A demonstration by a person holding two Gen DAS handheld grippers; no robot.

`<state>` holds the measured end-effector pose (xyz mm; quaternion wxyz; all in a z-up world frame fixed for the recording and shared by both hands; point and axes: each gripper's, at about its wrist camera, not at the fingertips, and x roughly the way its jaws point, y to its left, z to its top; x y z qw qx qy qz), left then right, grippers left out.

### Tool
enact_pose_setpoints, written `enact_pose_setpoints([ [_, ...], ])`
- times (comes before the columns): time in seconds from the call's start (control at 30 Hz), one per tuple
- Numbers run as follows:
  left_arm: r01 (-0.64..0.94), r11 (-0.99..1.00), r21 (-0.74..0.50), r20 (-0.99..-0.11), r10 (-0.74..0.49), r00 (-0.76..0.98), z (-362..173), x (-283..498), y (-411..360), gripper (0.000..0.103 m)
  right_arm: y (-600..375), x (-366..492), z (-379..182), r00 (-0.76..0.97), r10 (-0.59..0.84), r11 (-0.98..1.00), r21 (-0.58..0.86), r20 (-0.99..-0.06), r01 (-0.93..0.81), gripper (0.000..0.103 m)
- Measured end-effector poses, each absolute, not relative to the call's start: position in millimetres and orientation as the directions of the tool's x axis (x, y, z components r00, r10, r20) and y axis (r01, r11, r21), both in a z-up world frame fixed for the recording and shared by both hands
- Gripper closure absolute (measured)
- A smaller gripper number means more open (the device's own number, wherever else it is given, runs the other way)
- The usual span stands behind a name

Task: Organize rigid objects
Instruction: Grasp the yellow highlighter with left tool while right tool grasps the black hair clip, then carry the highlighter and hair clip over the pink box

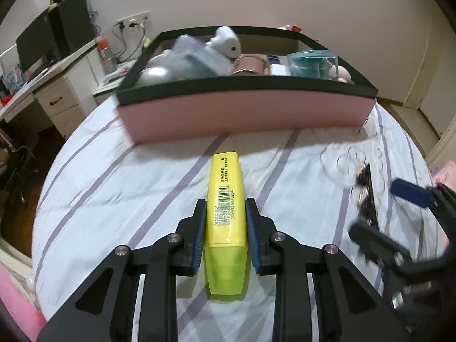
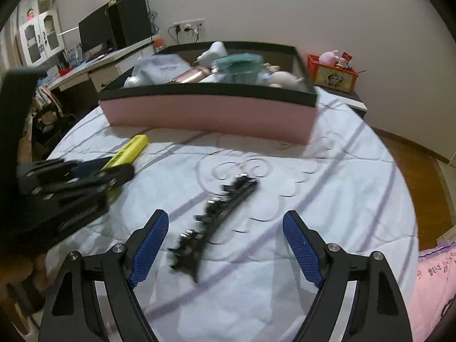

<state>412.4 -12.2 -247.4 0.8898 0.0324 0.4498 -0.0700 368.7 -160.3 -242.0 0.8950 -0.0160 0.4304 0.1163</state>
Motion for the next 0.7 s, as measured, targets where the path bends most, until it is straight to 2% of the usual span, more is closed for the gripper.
enact_pose_setpoints([
  [0.13,0.155,0.988,-0.006,-0.803,-0.096,0.587,-248,395,0,0.076,-149,373,-250,0.588,0.171,0.973,0.044,-0.790,-0.225,0.021],
  [0.27,0.145,0.989,-0.029,-0.796,-0.111,0.595,-250,391,6,0.074,-153,372,-249,0.604,0.145,0.979,0.025,-0.783,-0.203,0.064],
  [0.47,0.143,0.989,-0.046,-0.783,-0.124,0.609,-253,389,9,0.073,-170,374,-249,0.602,0.179,0.978,0.072,-0.778,-0.197,0.081],
  [0.53,0.143,0.987,-0.069,-0.767,-0.144,0.626,-252,386,12,0.077,-175,374,-249,0.609,0.200,0.976,0.100,-0.768,-0.195,0.084],
  [0.7,0.152,0.983,-0.105,-0.752,-0.179,0.634,-246,382,17,0.077,-175,372,-243,0.622,0.260,0.962,0.142,-0.739,-0.234,0.084],
])
